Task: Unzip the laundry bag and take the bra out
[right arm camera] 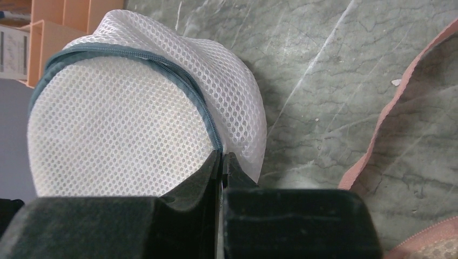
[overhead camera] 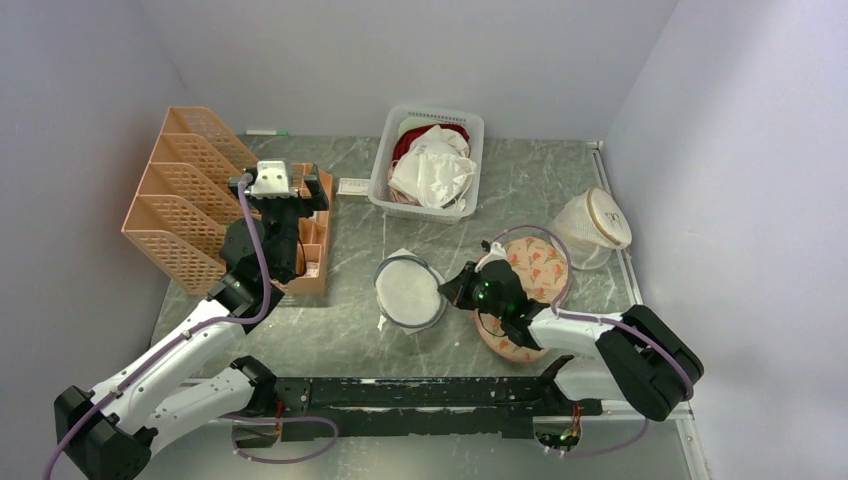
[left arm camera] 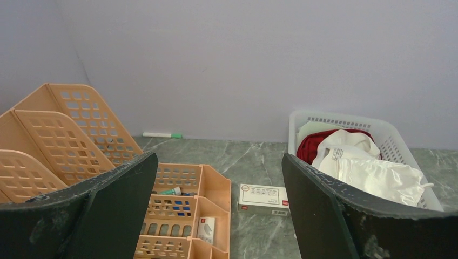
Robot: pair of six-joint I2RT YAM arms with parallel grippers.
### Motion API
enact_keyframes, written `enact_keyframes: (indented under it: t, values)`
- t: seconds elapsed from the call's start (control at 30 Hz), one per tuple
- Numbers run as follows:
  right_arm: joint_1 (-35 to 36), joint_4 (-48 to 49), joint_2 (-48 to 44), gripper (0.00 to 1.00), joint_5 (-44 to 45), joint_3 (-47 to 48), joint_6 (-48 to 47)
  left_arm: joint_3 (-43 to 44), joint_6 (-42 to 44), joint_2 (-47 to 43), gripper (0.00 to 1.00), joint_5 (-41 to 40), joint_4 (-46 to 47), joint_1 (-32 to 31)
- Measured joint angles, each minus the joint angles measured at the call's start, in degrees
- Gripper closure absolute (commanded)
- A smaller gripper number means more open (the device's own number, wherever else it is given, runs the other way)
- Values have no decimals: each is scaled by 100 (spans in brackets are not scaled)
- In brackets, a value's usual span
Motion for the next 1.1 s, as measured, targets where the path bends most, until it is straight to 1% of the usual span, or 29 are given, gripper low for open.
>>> enact_keyframes:
  t: [0.13, 0.2, 0.3, 0.37, 0.47, 0.53, 0.63, 0.7, 0.77, 0.83, 0.93, 1.03, 1.1]
  values:
    - [-33, 37, 90, 100, 2, 11, -216, 0, -9, 13, 3, 9, -7, 0]
    - [-66, 33, 105, 96, -33, 22, -374, 0, -9, 15, 3, 13, -9, 0]
    - [-85, -175, 55, 86, -94, 181, -640, 4, -11, 17, 3, 17, -7, 0]
    - [-92, -507, -153, 78, -92, 387, -839, 9, -22, 17, 3, 24, -9, 0]
    - [-101, -1071, -621, 63, -55, 796, -1134, 9, -37, 17, 3, 35, -13, 0]
    - [-101, -1386, -868, 55, -81, 1150, -1355, 9, -50, 17, 3, 55, -13, 0]
    - [-92, -1652, -1012, 44, -308, 1585, -1661, 9, -50, 17, 3, 66, -15, 0]
    - [-55, -1751, -1043, 34, -562, 1727, -1808, 9, -50, 22, 3, 68, -15, 0]
    - [-39, -1738, -1036, 31, -933, 1731, -1853, 9, -52, 35, 3, 68, -15, 0]
    - [-28, -1515, -898, 31, -1561, 1694, -1786, 11, -59, 55, 3, 70, -17, 0]
    - [-17, -680, -330, 30, -2542, 1545, -1460, 13, -90, 83, 3, 74, -50, 0]
    - [4, 295, 645, 29, -3353, 1294, -1047, 35, -96, 105, 3, 92, -63, 0]
    - [7, 802, 1318, 28, -3698, 1108, -817, 66, -109, 114, 3, 101, -63, 0]
